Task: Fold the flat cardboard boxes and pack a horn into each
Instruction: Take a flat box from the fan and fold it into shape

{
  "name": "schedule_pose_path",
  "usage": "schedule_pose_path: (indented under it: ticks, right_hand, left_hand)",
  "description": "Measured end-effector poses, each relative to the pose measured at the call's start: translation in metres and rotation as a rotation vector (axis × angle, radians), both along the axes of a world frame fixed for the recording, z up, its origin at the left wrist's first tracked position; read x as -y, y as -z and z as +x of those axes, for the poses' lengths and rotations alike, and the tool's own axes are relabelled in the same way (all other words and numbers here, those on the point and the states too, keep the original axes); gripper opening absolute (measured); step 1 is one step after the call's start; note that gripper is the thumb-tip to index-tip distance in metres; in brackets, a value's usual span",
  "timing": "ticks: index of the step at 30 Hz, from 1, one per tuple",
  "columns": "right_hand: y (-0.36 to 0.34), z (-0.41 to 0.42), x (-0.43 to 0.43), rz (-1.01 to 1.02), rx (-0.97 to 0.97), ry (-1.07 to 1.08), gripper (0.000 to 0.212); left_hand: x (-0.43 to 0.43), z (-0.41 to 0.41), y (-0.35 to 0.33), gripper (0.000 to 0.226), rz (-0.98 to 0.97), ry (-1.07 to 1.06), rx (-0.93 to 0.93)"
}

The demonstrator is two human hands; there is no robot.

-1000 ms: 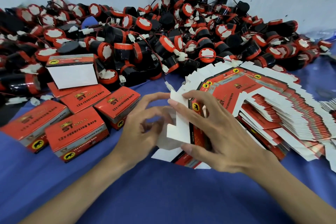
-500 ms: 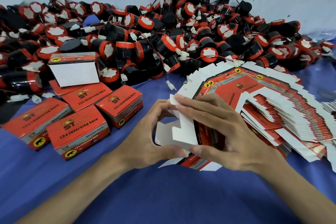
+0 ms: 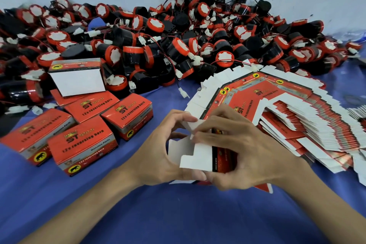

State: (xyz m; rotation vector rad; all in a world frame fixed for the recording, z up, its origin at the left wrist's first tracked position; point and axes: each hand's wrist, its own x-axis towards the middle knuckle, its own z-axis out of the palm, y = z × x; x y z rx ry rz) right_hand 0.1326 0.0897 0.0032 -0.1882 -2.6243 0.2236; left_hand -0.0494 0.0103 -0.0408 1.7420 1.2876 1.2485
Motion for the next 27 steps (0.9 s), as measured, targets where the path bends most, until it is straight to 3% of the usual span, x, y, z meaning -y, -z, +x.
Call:
schedule_pose_path:
  ticks: [11,15,21,27]
  right_hand:
    - [-0.007,0.001,0.003,-0.016,0.144,0.074,0.041]
    - [-0.003,-0.003,0.007,0.014,0.168,0.092,0.045]
    - [-0.003,0.002,0.004,-0.102,0.226,0.018,0.054]
    - [0.000,0.001,0.004,-0.108,0.149,0.028,0.042]
  left_hand:
    - [0.001,-0.002,-0.004,0.090,0.002,-0.047,0.012]
    - [0.001,-0.002,-0.005,0.085,-0.029,-0.044,0.079]
    - [0.002,-0.001,-0.004,0.064,-0.012,-0.090,0.088]
    - [0.004,-0.002,-0.001,0.075,0.005,-0.074,0.151]
